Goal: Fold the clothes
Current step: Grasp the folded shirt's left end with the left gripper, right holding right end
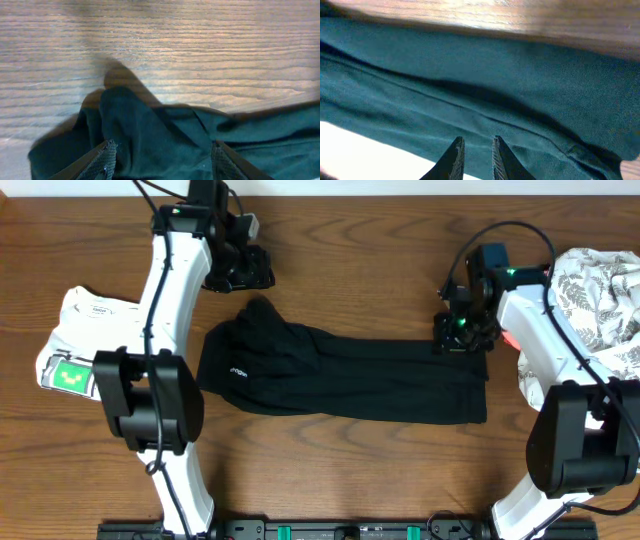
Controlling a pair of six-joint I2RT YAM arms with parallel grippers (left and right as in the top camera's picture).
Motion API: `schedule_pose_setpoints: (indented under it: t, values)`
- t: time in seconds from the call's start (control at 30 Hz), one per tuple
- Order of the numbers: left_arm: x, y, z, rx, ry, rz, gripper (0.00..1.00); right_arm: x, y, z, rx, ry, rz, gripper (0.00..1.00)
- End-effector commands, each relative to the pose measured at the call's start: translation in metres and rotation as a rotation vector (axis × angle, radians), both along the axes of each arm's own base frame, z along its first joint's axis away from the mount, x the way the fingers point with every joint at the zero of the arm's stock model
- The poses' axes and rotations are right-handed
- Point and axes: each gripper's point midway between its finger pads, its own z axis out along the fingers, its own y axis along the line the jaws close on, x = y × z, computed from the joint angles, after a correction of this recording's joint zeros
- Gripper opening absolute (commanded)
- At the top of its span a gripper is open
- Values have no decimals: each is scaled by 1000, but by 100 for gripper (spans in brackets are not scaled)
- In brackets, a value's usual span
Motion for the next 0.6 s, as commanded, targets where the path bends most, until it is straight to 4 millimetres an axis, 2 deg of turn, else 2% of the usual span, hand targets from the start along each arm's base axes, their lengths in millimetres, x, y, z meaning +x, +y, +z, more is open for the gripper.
schedule_pose_setpoints:
  t: [0.0,0.3,0.57]
  values:
    - [4,0,-22,0,42,10,62,-8,-2,-15,-20,24,-23,18]
    - [9,0,-65,5,106,10,63,-8,-2,-49,-13,-34,-31,18]
    - [-3,0,-96,15,203,8,63,-10,-2,-52,-14,-33,-31,18]
